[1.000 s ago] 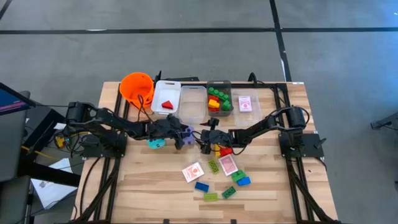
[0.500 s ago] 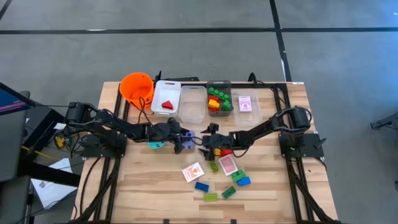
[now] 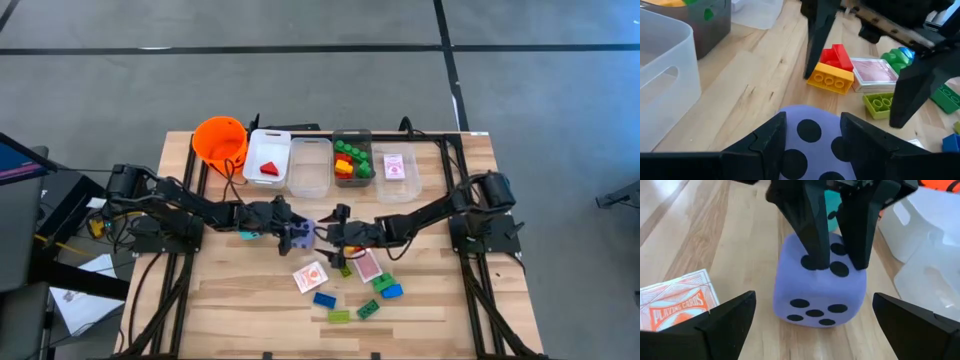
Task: Pick & Place Toys
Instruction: Put the large violet dice into the left transparent bin
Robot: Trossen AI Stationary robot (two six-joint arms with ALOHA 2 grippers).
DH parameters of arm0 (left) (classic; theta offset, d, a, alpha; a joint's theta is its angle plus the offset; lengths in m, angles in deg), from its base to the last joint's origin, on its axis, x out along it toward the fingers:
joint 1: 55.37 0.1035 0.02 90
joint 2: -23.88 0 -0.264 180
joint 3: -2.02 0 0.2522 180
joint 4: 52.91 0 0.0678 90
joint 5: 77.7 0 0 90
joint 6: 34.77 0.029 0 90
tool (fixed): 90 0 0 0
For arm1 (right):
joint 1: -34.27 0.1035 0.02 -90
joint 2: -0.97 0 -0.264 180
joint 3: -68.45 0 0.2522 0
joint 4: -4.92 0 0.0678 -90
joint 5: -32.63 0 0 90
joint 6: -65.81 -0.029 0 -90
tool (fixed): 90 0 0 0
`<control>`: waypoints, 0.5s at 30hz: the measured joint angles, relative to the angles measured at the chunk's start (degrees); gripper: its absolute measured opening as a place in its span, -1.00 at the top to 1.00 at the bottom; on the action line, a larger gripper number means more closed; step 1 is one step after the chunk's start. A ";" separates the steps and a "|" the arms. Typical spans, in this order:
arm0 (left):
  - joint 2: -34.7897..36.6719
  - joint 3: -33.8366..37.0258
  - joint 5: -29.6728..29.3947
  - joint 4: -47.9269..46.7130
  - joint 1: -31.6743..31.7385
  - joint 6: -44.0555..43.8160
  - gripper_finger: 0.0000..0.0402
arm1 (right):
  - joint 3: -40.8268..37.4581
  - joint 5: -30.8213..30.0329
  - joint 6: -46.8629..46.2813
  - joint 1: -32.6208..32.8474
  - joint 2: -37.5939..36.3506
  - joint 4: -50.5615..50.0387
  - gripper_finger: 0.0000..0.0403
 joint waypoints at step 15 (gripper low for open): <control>-0.02 0.00 -1.21 0.32 0.22 0.00 0.10 | -0.04 -0.02 -3.91 -1.19 0.25 3.02 -0.96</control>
